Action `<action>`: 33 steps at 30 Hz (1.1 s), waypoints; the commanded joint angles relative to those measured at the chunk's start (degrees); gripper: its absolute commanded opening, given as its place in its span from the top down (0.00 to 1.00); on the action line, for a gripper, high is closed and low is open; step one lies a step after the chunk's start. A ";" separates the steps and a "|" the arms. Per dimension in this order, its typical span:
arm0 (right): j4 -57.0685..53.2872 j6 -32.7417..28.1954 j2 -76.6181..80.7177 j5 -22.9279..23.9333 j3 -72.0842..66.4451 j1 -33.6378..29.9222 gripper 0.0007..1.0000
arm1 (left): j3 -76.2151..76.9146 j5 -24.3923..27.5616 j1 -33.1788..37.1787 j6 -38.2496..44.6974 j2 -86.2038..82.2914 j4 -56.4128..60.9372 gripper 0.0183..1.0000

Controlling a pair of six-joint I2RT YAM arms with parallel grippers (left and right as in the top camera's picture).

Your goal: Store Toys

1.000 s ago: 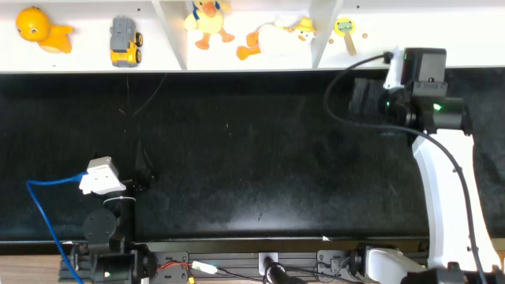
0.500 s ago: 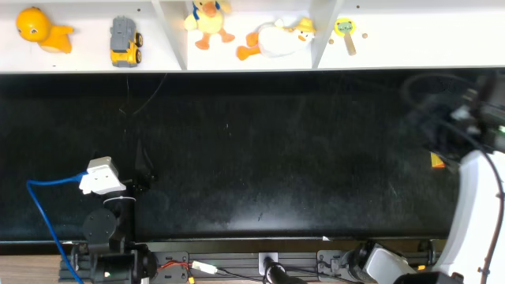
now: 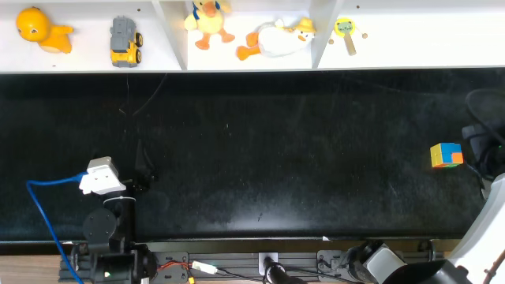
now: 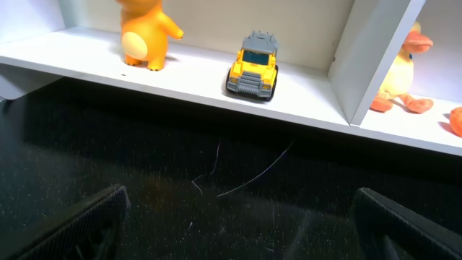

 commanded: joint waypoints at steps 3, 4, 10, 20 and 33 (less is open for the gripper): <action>5.99 0.85 -0.68 1.51 -8.00 -2.99 0.00 | -0.31 0.74 -0.42 -0.22 -0.70 0.13 0.00; 7.06 0.87 -0.68 1.53 -8.57 -3.02 0.00 | -0.31 0.74 -0.42 -0.22 -0.70 0.11 0.00; 15.39 0.94 0.09 1.46 -10.36 -3.02 0.00 | -0.31 0.74 -0.42 -0.22 -0.70 0.11 0.00; 19.93 3.08 8.46 -1.01 -10.36 -1.68 0.01 | -0.31 0.74 -0.42 -0.22 -0.70 0.11 0.00; 27.47 4.37 15.72 -1.03 -10.38 4.20 0.00 | -0.31 0.74 -0.42 -0.22 -0.70 0.11 0.00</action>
